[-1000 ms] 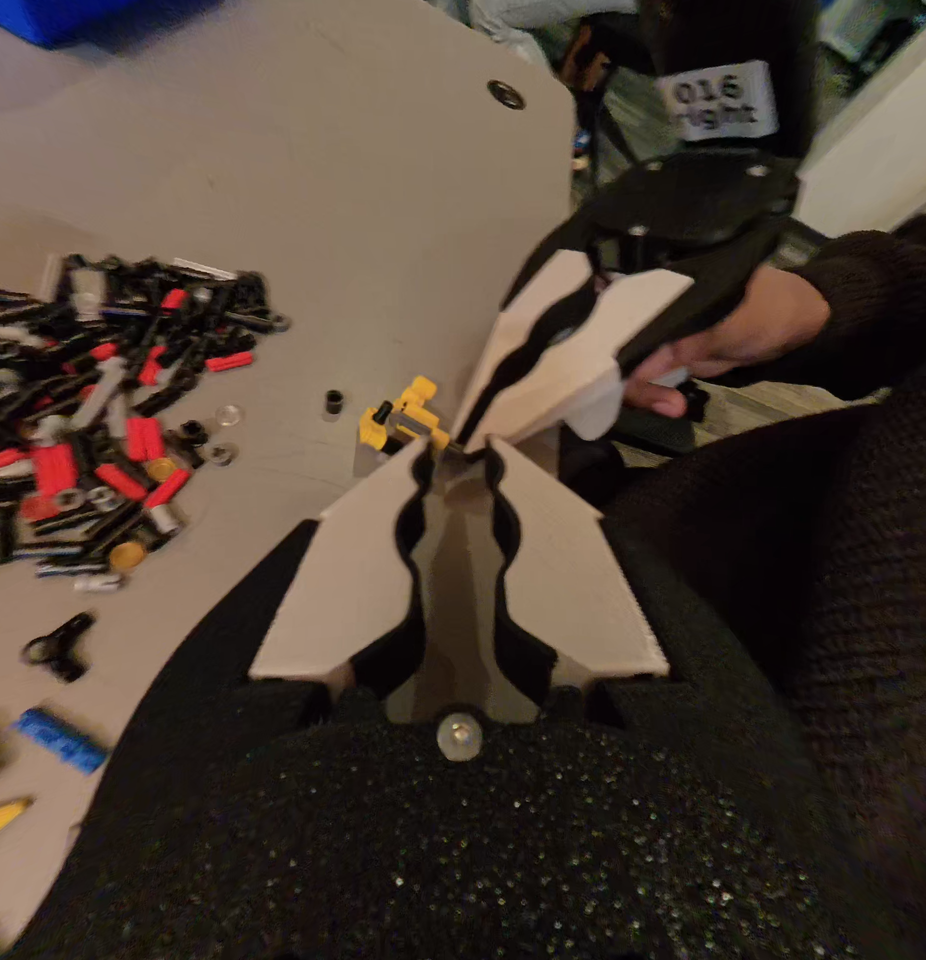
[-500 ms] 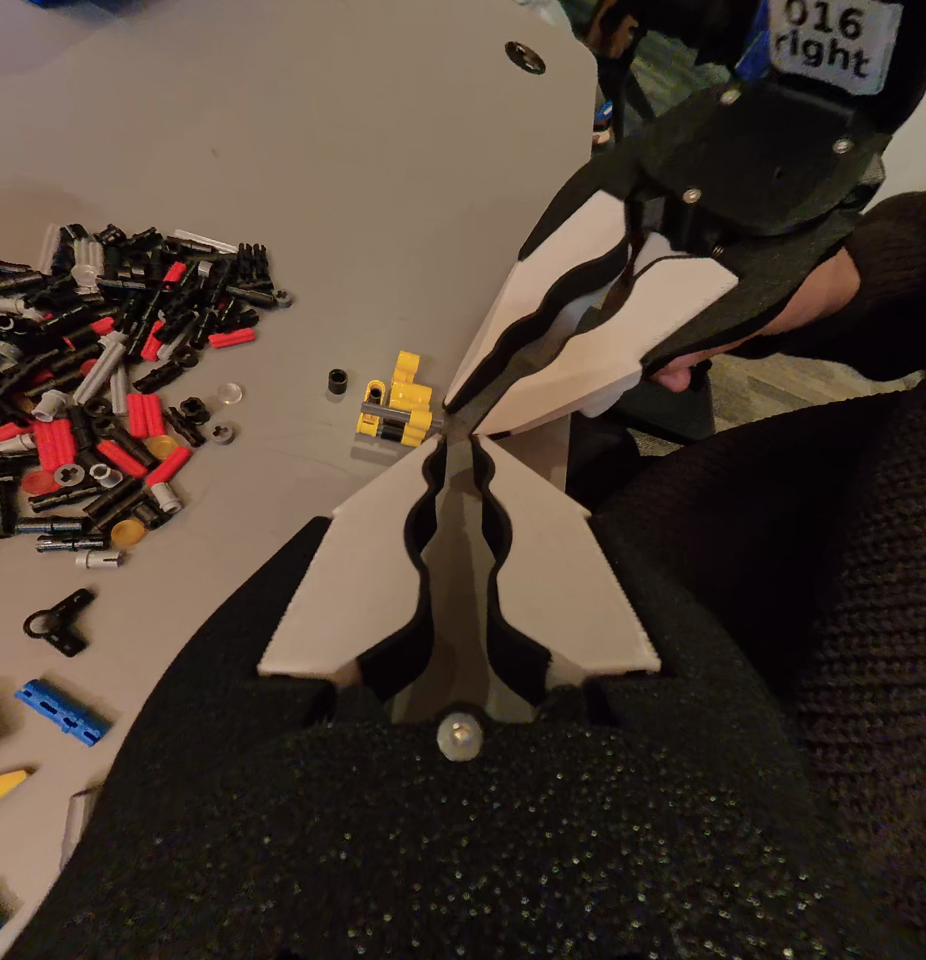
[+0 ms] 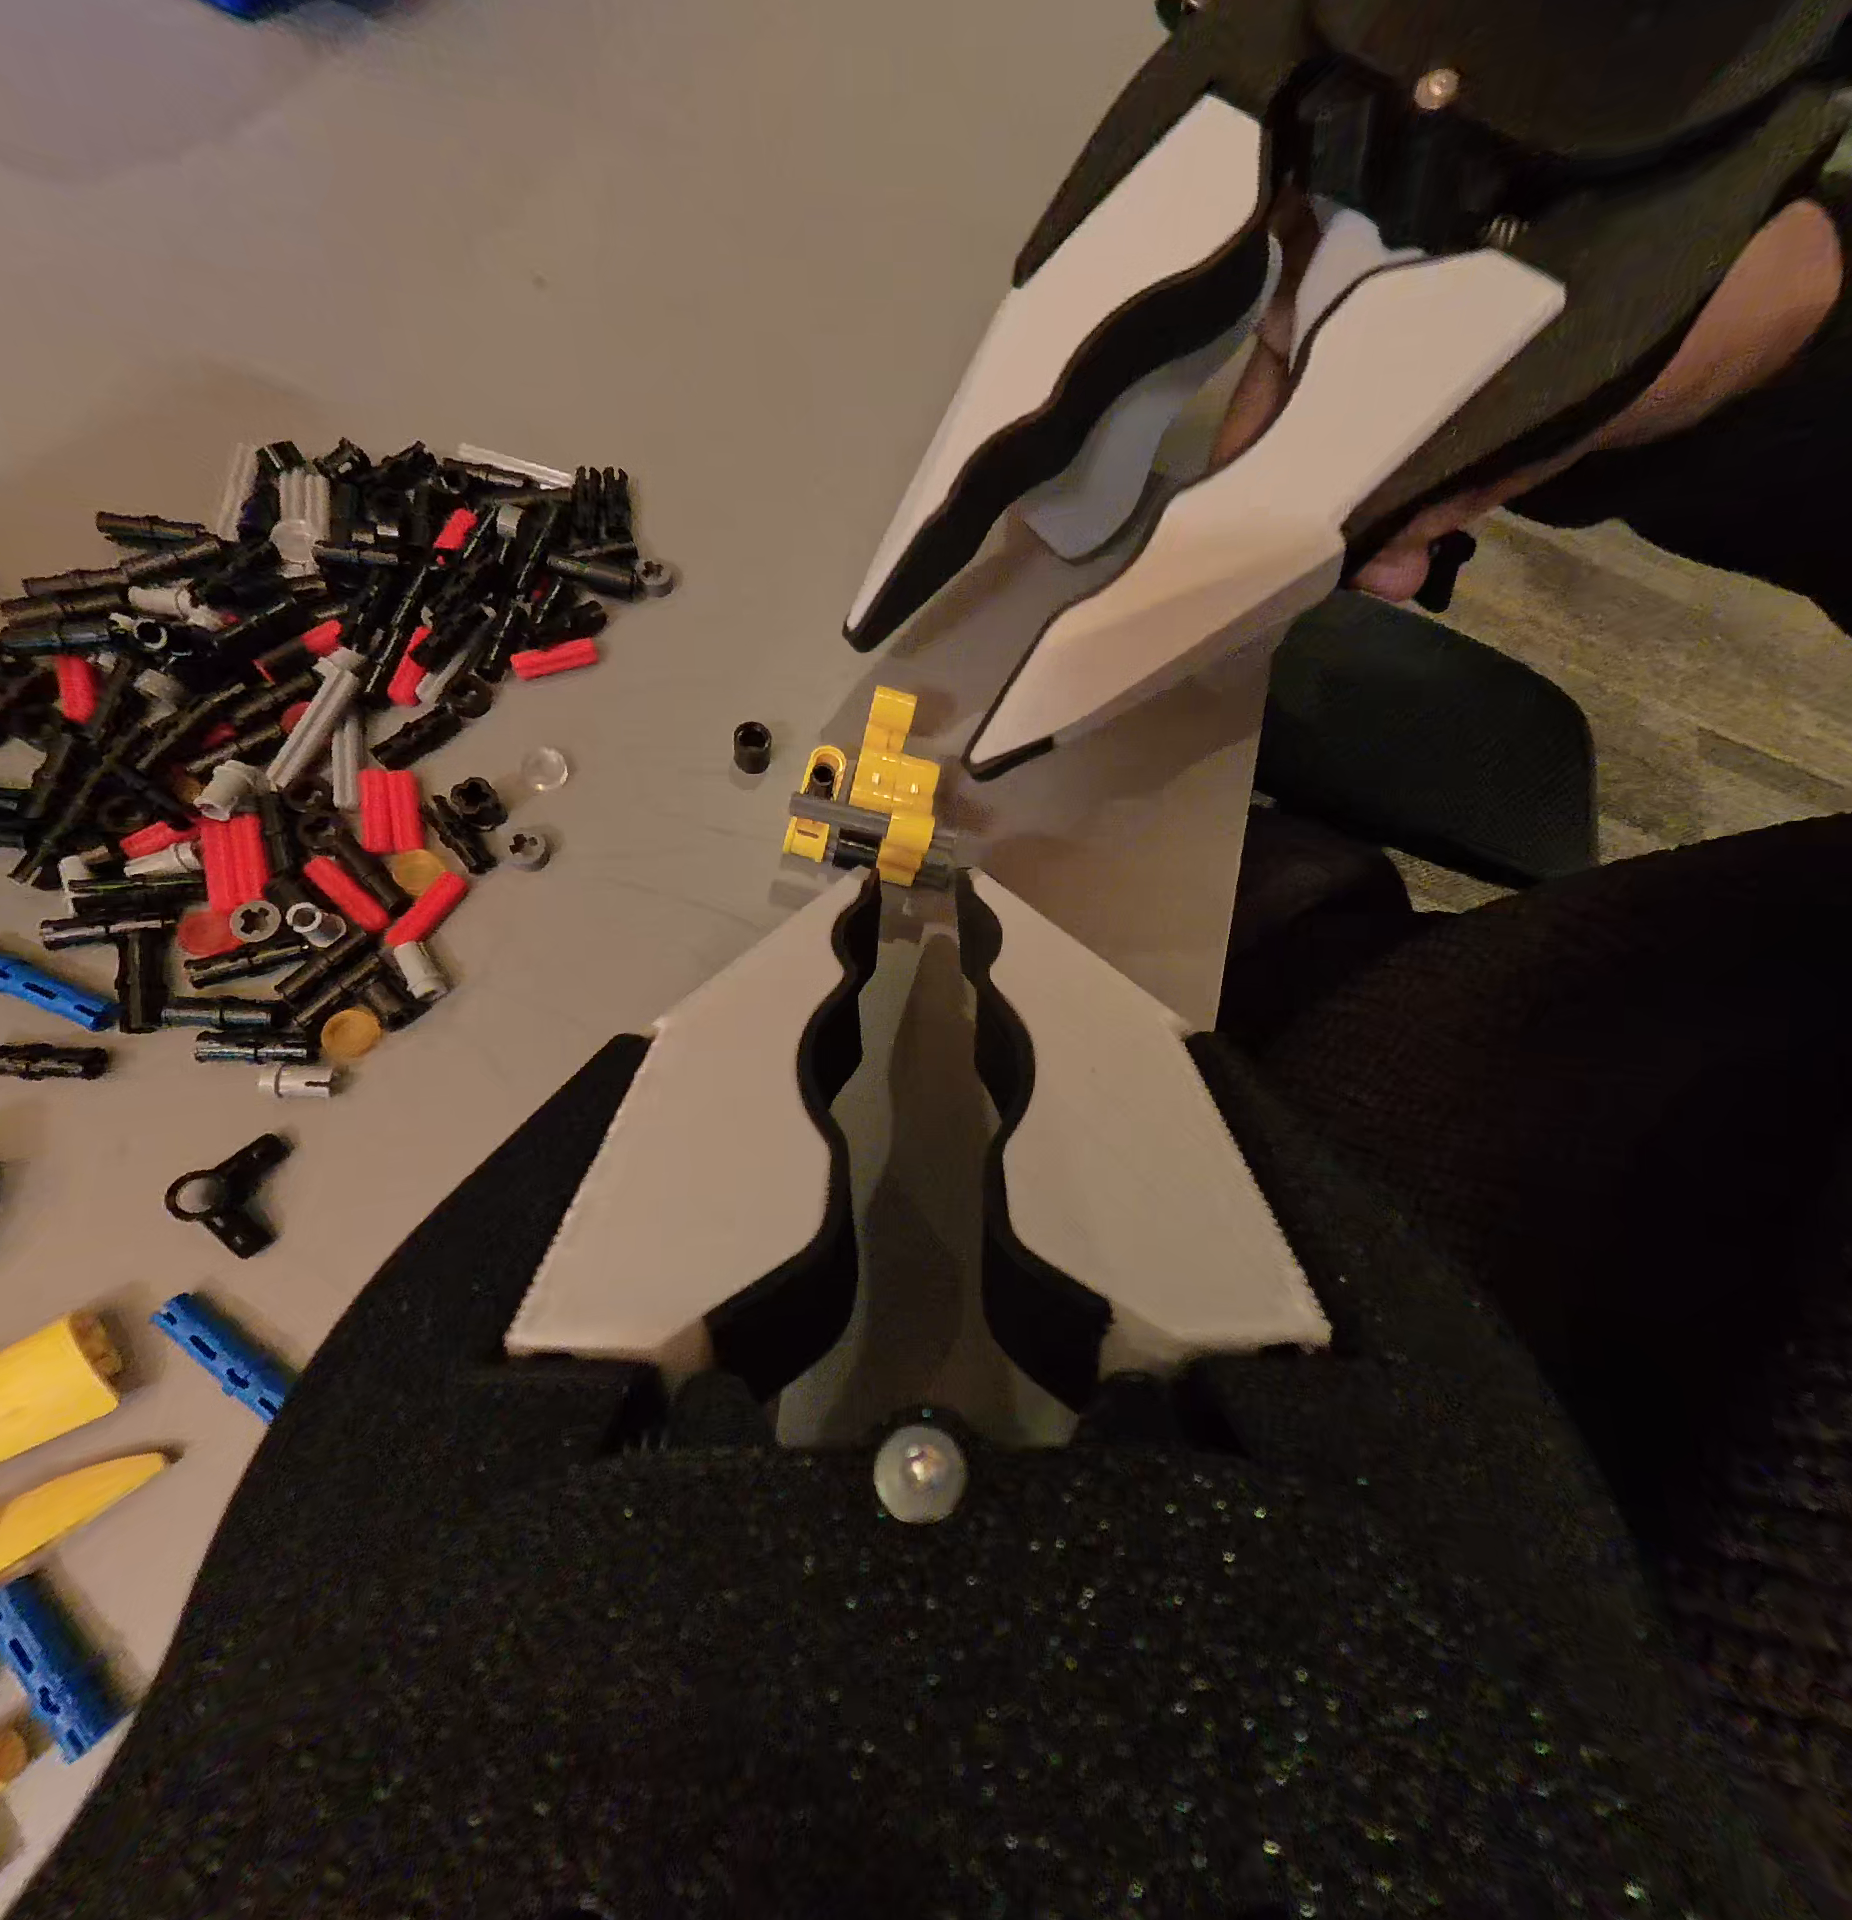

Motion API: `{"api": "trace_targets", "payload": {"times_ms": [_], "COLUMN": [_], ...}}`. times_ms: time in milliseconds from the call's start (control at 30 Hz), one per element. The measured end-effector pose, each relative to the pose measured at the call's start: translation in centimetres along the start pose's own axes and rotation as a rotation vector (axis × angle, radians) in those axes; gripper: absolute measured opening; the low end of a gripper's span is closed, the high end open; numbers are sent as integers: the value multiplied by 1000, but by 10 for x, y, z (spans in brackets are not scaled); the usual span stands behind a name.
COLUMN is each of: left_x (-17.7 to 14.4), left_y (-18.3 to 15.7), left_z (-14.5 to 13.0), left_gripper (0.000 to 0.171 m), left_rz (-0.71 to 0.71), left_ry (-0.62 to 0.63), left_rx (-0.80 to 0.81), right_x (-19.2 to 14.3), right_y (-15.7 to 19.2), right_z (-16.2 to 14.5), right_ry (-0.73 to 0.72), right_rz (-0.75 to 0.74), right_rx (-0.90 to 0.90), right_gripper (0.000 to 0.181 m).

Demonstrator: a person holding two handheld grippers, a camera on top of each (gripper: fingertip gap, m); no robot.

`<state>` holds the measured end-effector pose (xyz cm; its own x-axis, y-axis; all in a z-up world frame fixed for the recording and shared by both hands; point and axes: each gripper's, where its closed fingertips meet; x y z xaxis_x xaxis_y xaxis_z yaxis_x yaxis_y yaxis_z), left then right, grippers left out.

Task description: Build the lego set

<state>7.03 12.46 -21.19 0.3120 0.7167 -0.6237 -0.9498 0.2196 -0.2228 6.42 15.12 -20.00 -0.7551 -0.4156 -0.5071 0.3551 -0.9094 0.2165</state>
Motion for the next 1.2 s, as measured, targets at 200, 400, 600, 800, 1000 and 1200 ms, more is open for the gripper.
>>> {"api": "trace_targets", "payload": {"times_ms": [200,400,600,800,1000,1200], "left_x": [6,8,8,8,5,5], "left_y": [2,3,3,4,4,7], "left_z": [-4,-5,-5,-5,-2,-2], "left_gripper": [15,14,14,14,14,15], "left_rz": [23,65,70,72,39,29], "left_ry": [45,60,61,58,38,29], "left_rx": [12,63,71,66,24,-9], "right_x": [2,4,8,11,10,8], "right_y": [4,2,1,3,3,3], "right_z": [2,-2,-10,-12,-13,-11], "right_ry": [22,63,128,151,154,133], "right_rz": [100,91,69,51,27,-66], "right_rx": [1,-21,-90,-142,-205,-377], "right_gripper": [32,27,27,23,21,21]}}
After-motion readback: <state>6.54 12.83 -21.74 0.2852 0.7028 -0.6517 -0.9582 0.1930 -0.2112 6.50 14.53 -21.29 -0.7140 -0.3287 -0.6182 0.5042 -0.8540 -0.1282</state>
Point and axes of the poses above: each gripper's, where its closed fingertips meet, x out along the fingers, z out of its top, y = z × x across the jaws, and after that the axes turned 1 degree about -z, right-handed
